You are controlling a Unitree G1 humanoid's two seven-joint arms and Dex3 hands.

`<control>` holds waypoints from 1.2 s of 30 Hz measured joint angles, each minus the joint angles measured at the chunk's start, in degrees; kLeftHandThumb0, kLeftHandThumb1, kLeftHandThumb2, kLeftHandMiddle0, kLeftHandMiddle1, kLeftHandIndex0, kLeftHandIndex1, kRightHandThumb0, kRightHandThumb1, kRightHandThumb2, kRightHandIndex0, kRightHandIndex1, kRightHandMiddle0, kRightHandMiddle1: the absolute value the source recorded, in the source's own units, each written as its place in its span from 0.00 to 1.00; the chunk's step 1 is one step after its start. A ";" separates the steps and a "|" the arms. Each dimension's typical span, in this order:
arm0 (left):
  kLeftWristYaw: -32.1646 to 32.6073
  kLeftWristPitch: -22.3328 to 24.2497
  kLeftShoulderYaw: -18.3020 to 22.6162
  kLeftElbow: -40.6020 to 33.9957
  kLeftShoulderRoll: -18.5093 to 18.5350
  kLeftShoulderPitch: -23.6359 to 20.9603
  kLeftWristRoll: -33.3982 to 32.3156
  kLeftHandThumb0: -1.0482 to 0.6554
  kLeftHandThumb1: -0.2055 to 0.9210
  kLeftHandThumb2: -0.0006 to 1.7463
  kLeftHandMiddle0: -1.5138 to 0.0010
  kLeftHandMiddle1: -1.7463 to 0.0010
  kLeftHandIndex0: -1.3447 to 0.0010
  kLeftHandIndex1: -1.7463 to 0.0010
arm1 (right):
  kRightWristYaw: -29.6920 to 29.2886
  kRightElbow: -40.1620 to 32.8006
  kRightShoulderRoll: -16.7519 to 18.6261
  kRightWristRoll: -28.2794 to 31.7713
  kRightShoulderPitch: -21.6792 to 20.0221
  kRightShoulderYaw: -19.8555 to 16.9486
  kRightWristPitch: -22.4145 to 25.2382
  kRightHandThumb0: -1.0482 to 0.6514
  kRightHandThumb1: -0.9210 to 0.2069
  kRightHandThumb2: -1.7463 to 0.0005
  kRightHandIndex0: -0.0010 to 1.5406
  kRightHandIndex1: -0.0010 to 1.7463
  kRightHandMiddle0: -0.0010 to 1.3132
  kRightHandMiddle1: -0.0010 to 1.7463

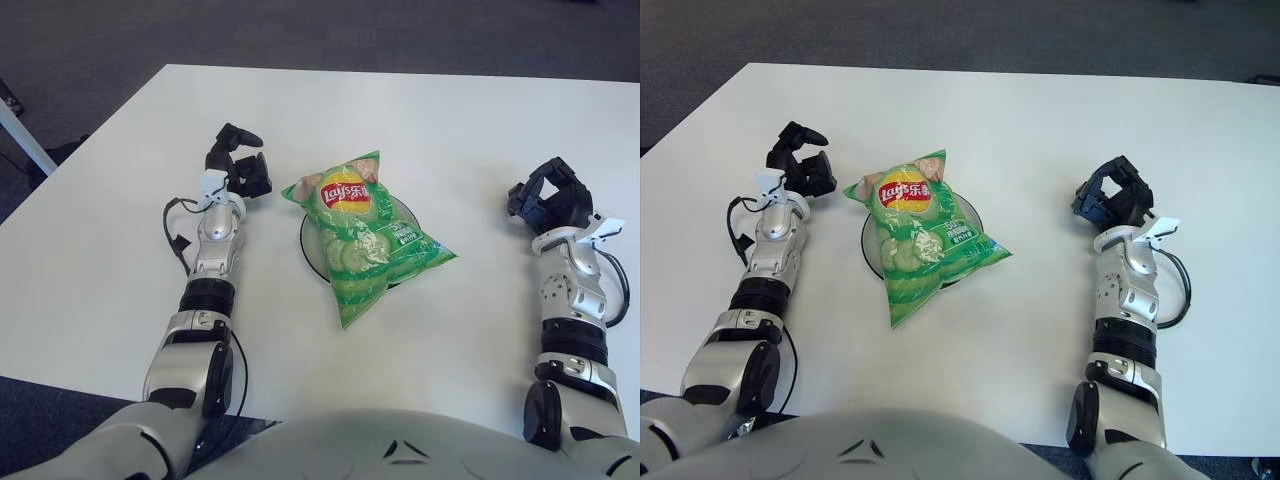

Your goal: Put the snack into the plate.

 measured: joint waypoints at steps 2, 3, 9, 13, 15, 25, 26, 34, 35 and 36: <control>0.00 -0.20 -0.04 0.03 0.00 0.01 0.06 0.34 0.49 0.74 0.14 0.00 0.56 0.00 | 0.81 -0.18 0.08 0.78 0.01 0.03 0.38 0.29 0.67 0.13 0.85 1.00 0.57 1.00; 0.00 -0.23 -0.06 0.05 0.01 0.01 0.09 0.34 0.49 0.74 0.14 0.00 0.56 0.00 | 1.20 -0.26 0.08 1.04 0.02 0.04 0.63 0.29 0.67 0.13 0.85 1.00 0.57 1.00; 0.00 -0.56 -0.37 0.19 0.06 0.00 0.28 0.34 0.48 0.74 0.14 0.00 0.56 0.00 | 3.30 -0.77 0.00 1.74 0.10 0.14 2.11 0.29 0.66 0.14 0.86 1.00 0.56 1.00; 0.00 -0.63 -0.55 0.32 0.11 0.01 0.28 0.34 0.48 0.74 0.13 0.00 0.56 0.00 | 5.87 -0.99 -1.17 1.76 0.14 0.99 4.30 0.29 0.66 0.14 0.88 1.00 0.56 1.00; 0.00 -0.63 -0.59 0.37 0.12 0.01 0.28 0.34 0.48 0.74 0.13 0.00 0.56 0.00 | 7.50 -0.94 -2.10 1.63 0.20 1.67 5.31 0.29 0.66 0.14 0.89 1.00 0.56 1.00; -0.56 -0.72 -1.03 0.34 0.21 0.04 0.23 0.34 0.49 0.74 0.13 0.00 0.56 0.00 | 11.97 -0.80 -4.66 1.44 0.20 3.13 8.21 0.31 0.60 0.19 0.91 1.00 0.52 1.00; -0.73 -0.72 -1.05 0.31 0.22 0.06 0.21 0.34 0.49 0.74 0.13 0.00 0.56 0.00 | 12.33 -0.81 -4.85 1.42 0.20 3.23 8.47 0.31 0.60 0.19 0.91 1.00 0.51 1.00; -1.80 -0.72 -1.14 -0.01 0.27 0.19 0.04 0.34 0.49 0.73 0.13 0.00 0.56 0.00 | 16.37 -1.22 -9.28 0.19 -0.04 6.94 13.87 0.33 0.53 0.24 0.91 1.00 0.47 1.00; -1.96 -0.72 -1.15 -0.07 0.28 0.21 0.03 0.34 0.49 0.73 0.13 0.00 0.56 0.00 | 17.31 -1.32 -10.41 -0.16 -0.16 7.81 15.02 0.33 0.52 0.25 0.91 1.00 0.46 1.00; -2.11 -0.73 -1.16 -0.10 0.27 0.25 0.03 0.34 0.49 0.73 0.13 0.00 0.56 0.00 | 18.22 -1.39 -11.39 -0.61 -0.30 8.56 16.26 0.34 0.52 0.26 0.90 1.00 0.46 1.00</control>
